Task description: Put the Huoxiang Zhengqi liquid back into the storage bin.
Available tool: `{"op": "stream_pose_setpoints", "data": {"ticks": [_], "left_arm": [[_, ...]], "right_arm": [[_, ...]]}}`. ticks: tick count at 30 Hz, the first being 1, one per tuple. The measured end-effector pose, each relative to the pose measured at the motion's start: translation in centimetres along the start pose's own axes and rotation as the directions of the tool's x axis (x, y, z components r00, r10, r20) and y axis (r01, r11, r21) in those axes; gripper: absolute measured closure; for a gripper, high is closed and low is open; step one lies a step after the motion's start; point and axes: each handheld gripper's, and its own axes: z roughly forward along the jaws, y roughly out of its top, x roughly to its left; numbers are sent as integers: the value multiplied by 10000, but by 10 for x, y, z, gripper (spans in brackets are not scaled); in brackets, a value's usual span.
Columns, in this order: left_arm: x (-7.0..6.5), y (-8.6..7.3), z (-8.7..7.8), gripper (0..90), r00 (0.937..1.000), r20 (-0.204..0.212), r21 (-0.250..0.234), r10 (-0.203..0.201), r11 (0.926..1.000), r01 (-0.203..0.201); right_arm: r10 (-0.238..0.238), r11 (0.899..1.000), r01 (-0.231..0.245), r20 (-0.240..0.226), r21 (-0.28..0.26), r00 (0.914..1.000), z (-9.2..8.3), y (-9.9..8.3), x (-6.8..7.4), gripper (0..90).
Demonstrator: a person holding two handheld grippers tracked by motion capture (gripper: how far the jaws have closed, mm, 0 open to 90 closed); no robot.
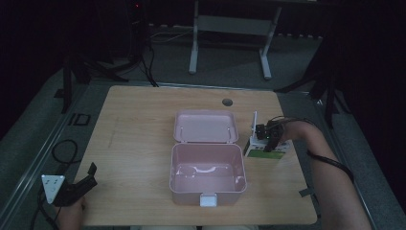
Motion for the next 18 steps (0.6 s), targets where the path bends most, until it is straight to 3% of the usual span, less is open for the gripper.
{"op": "stream_pose_setpoints", "data": {"ticks": [2,6,15,18], "left_arm": [[0,0,0,11,10000,1,0,2,10000,-2],[0,0,0,11,10000,-15,1,21,10000,-21],[0,0,0,12,10000,-45,-4,12,10000,-12],[0,0,0,12,10000,-54,31,38,10000,-37]], "right_arm": [[80,9999,-84,-258,-151,9996,-2,0,2,620],[257,9992,-267,-351,-284,9991,-9,-1,6,620],[331,9991,-339,-317,-242,9990,-18,-3,22,620],[682,9977,-681,-504,33,9964,-21,-5,33,620]]}}
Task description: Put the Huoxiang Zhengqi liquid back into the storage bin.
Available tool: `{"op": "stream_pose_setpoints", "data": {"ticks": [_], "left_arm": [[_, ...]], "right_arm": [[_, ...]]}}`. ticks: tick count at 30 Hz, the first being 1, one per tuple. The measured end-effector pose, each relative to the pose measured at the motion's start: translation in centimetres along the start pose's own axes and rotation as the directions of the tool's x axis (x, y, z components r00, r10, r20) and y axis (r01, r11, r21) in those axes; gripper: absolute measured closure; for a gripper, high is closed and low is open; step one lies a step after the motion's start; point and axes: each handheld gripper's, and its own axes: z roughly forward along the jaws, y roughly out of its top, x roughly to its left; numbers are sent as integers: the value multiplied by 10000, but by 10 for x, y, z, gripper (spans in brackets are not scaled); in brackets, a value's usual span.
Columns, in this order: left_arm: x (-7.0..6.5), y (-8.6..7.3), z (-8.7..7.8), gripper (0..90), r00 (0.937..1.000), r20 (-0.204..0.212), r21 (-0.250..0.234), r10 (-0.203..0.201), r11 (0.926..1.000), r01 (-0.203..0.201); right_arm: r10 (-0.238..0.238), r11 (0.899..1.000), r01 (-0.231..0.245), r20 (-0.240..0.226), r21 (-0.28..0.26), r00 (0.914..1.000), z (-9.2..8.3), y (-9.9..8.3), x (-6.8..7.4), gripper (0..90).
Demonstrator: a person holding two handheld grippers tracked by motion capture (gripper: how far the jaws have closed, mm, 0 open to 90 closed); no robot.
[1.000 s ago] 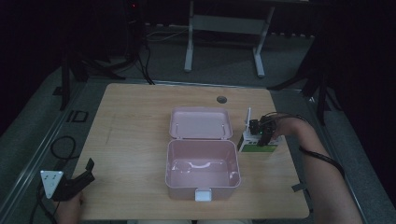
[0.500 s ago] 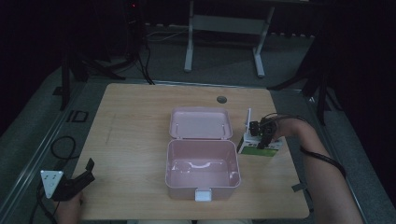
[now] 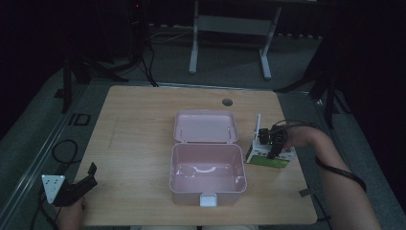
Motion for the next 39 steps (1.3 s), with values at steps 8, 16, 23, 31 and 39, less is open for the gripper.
{"op": "stream_pose_setpoints", "data": {"ticks": [8,16,23,31,39], "left_arm": [[0,0,0,11,10000,-12,7,5,10000,-5],[0,0,0,11,10000,-2,8,-1,10000,1],[0,0,0,12,10000,-20,20,13,10000,-13],[0,0,0,12,10000,6,19,8,10000,-8],[-1,0,0,12,10000,-3,28,18,10000,-18]], "right_arm": [[-57,9999,55,225,125,9997,-12,-2,19,620],[-661,9976,655,263,244,9975,-23,-4,45,620],[-813,9952,799,219,572,9965,-37,-4,64,620],[-664,9963,632,548,590,9963,-62,-8,76,619],[-281,9975,249,480,664,9985,-86,-10,81,620]]}}
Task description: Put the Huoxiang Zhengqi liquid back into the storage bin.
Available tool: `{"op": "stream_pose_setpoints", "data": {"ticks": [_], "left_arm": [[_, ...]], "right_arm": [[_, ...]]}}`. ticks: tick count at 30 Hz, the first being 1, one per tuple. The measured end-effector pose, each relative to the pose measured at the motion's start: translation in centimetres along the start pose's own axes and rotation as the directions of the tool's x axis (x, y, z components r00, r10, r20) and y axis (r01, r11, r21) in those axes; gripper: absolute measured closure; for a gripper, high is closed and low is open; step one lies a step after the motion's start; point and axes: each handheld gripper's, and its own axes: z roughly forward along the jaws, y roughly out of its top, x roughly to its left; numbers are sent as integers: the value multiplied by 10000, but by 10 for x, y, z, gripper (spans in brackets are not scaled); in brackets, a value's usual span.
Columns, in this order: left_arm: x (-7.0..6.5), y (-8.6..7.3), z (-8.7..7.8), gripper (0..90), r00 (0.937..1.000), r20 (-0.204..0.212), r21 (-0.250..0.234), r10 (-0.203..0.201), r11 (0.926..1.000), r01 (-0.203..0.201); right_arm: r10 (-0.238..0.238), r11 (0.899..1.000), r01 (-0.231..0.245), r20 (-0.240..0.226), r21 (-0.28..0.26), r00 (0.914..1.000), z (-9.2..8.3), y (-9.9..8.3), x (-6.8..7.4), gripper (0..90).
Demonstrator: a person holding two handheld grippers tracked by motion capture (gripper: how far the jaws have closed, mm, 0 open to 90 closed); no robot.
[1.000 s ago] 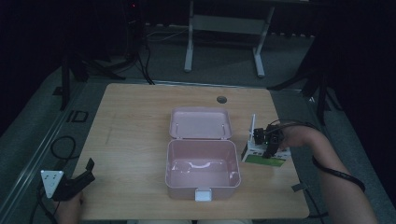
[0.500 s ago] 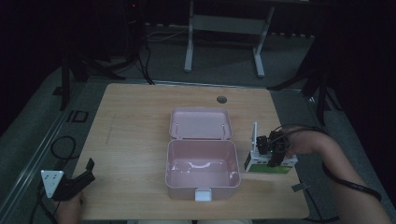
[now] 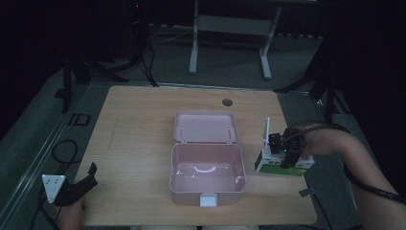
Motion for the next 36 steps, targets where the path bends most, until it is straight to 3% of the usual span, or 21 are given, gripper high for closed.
{"op": "stream_pose_setpoints", "data": {"ticks": [9,15,16,20,28,36], "left_arm": [[0,0,0,12,10000,17,0,-37,10000,37],[0,0,0,12,10000,32,-8,-19,10000,19],[0,0,0,11,10000,31,-6,-20,10000,20],[0,0,0,12,10000,47,-5,-39,10000,39],[0,0,0,12,10000,62,0,-15,10000,15],[1,0,0,12,9999,92,0,-53,10000,53]], "right_arm": [[189,9997,-184,287,-181,9994,-49,11,9,621],[114,9994,-106,245,-341,9996,-63,22,13,620],[-90,9994,98,248,-325,9997,-69,33,17,620],[-246,9990,255,238,-357,9994,-74,44,21,620],[-946,9952,950,189,-254,9953,-79,86,33,620],[-1218,9924,1220,94,-179,9925,-77,120,37,621]]}}
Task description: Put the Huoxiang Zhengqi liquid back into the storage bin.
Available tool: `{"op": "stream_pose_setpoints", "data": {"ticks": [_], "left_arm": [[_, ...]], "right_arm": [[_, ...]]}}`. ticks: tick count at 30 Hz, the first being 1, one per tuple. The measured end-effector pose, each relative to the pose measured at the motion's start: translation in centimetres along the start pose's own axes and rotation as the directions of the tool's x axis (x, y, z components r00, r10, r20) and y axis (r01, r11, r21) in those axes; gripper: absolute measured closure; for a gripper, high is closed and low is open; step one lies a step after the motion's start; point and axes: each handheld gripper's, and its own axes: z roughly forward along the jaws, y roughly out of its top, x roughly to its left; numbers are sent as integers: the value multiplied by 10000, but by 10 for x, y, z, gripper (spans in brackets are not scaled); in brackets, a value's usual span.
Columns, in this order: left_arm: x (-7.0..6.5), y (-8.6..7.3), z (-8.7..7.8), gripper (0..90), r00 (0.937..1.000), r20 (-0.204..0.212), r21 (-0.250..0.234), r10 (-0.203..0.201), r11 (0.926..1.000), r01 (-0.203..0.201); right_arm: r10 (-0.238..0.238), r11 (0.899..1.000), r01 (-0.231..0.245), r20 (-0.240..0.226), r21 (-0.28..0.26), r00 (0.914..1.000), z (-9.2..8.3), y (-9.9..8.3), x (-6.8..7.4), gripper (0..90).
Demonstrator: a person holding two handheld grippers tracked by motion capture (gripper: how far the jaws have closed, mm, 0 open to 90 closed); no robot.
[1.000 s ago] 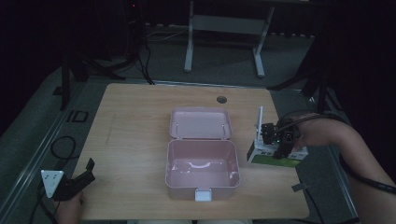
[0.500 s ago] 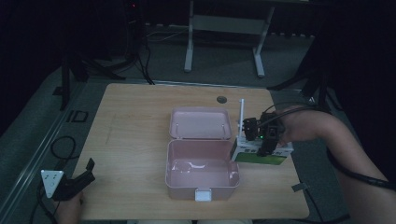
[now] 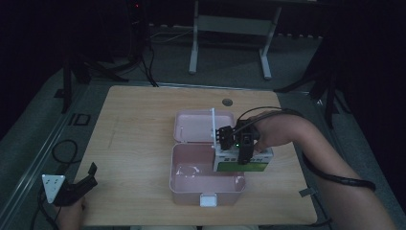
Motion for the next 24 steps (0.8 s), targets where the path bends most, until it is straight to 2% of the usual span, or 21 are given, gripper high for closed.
{"op": "stream_pose_setpoints", "data": {"ticks": [1,7,10,17,24], "left_arm": [[0,0,0,12,10000,13,0,8,10000,-8],[1,0,0,12,10000,38,19,9,10000,-9],[1,0,0,12,10000,37,22,4,10000,-5],[1,0,0,12,10000,69,26,-1,10000,1],[1,0,0,12,10000,87,30,-30,10000,30]], "right_arm": [[-78,10000,78,-24,1,10000,1,10,1,620],[-471,9987,469,-73,-220,9989,5,30,5,620],[-556,9976,550,-133,-426,9984,5,36,6,621],[-752,9959,745,-99,-517,9971,10,50,10,621],[-750,9968,740,-303,-315,9967,32,61,9,620]]}}
